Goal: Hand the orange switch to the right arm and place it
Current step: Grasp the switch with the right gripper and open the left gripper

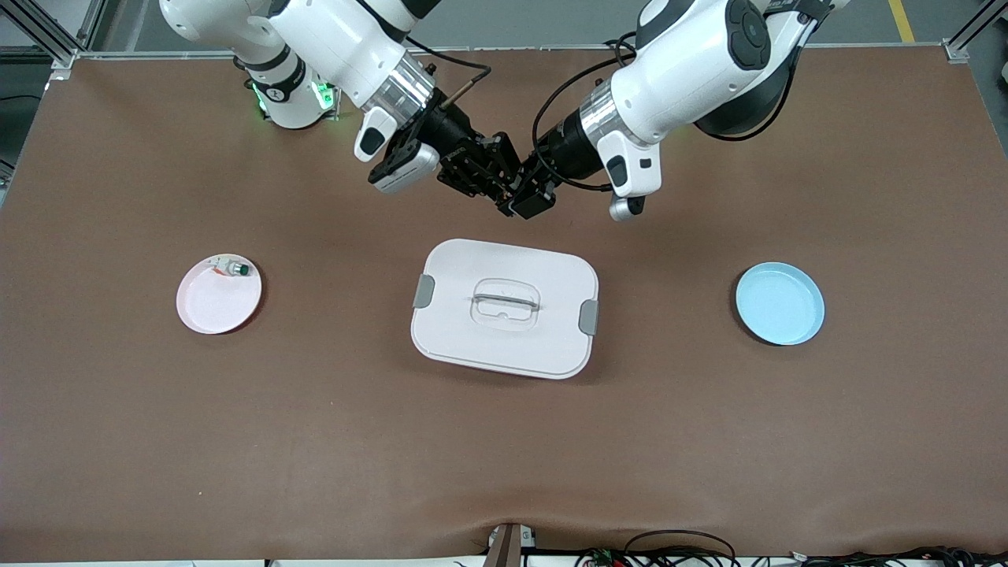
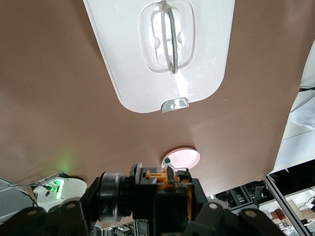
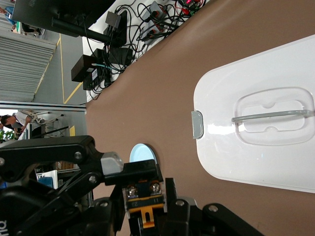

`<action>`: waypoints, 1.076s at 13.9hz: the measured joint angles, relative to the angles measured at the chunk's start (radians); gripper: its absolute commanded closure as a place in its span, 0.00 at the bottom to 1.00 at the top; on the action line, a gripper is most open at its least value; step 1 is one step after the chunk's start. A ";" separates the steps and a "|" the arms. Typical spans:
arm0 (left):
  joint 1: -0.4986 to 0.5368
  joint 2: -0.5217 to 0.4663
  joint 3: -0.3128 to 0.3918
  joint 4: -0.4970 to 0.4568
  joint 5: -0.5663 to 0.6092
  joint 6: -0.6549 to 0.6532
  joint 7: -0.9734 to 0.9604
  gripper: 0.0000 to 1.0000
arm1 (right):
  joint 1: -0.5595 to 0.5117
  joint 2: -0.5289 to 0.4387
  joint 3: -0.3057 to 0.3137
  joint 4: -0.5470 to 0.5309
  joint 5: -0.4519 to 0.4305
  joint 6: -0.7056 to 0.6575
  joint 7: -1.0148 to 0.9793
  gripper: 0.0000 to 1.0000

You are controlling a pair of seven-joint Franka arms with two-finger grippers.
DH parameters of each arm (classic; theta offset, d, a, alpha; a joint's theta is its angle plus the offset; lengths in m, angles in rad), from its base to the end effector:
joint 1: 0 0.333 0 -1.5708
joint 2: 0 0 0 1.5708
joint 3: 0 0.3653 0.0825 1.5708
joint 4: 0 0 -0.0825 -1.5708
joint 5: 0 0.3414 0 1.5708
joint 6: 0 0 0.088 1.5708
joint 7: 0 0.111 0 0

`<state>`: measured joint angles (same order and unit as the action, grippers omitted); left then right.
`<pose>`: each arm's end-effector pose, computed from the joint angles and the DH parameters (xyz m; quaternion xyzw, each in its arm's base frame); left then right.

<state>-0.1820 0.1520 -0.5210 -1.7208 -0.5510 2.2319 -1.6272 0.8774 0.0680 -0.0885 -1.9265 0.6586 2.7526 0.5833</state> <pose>0.4653 -0.3867 0.6032 0.7777 0.5356 -0.1849 0.2723 0.4309 0.4022 0.5994 -0.8989 0.1399 -0.1308 0.3942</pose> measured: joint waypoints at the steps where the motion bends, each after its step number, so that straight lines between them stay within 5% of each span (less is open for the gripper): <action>1: 0.000 0.000 0.000 0.000 0.000 0.000 0.000 0.72 | 0.000 0.000 0.000 0.000 0.000 0.000 -0.001 1.00; 3: 0.000 0.000 0.000 0.000 0.000 0.000 0.000 0.70 | 0.000 0.001 0.000 0.000 0.000 0.000 -0.002 1.00; 6: 0.000 0.001 0.000 -0.001 0.000 0.000 0.000 0.51 | 0.000 0.002 0.000 0.000 0.000 0.000 -0.003 1.00; 11: 0.000 0.001 0.000 -0.001 0.000 0.001 0.000 0.00 | 0.000 0.002 0.000 0.001 0.000 0.000 -0.004 1.00; 15: -0.001 0.001 0.000 -0.001 0.000 0.003 0.000 0.00 | 0.000 0.010 0.000 0.003 0.000 0.000 -0.004 1.00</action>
<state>-0.1828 0.1529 -0.5212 -1.7216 -0.5510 2.2353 -1.6273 0.8774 0.0780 -0.0885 -1.9234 0.6586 2.7530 0.5794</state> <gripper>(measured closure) 0.000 0.661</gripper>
